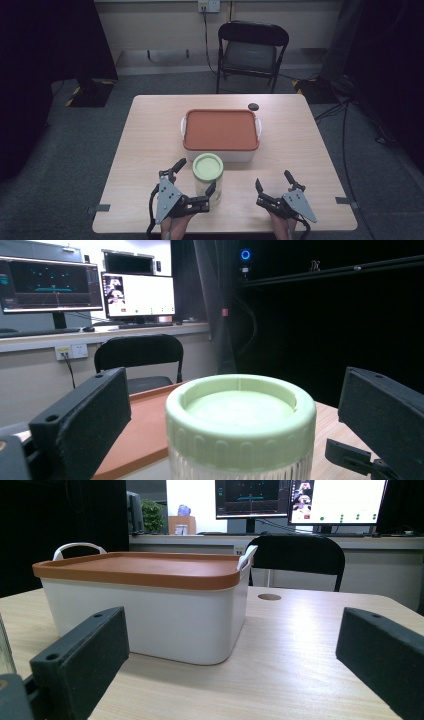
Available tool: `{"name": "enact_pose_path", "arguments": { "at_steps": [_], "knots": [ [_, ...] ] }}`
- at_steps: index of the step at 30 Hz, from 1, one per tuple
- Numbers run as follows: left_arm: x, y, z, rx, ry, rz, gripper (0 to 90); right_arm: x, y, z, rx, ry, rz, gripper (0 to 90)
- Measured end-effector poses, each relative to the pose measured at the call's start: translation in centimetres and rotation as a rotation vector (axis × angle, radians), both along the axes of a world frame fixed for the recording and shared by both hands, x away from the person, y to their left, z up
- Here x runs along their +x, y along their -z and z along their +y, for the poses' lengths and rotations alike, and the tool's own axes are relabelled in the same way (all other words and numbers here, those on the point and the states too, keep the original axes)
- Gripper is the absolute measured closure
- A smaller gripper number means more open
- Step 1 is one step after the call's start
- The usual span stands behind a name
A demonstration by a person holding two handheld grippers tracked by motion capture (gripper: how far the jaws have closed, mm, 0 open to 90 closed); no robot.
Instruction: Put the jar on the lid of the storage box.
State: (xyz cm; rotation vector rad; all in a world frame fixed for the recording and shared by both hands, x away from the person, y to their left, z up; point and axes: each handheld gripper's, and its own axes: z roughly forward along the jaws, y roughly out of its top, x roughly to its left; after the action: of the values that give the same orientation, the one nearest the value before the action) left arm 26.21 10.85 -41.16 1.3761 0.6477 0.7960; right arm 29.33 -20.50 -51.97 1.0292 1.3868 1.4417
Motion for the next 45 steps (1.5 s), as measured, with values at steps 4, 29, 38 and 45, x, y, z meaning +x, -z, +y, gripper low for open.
{"name": "enact_pose_path", "arguments": {
  "at_steps": [4,29,38,45],
  "knots": [
    [0.5,0.2,-0.5,0.011,0.019,0.017,0.0,0.0,0.0,0.0,0.000,0.000,0.000,0.0],
    [2.0,1.6,-1.5,0.026,0.015,0.052,0.0,0.0,0.0,0.0,0.000,-0.002,0.000,0.0],
    [2.5,2.5,-2.0,0.029,0.025,0.069,0.0,0.0,0.0,0.0,0.000,-0.003,0.000,0.0],
    [2.9,2.9,-2.2,0.034,0.029,0.089,0.0,0.0,0.0,0.0,0.000,-0.003,0.000,0.0]
  ]
}}
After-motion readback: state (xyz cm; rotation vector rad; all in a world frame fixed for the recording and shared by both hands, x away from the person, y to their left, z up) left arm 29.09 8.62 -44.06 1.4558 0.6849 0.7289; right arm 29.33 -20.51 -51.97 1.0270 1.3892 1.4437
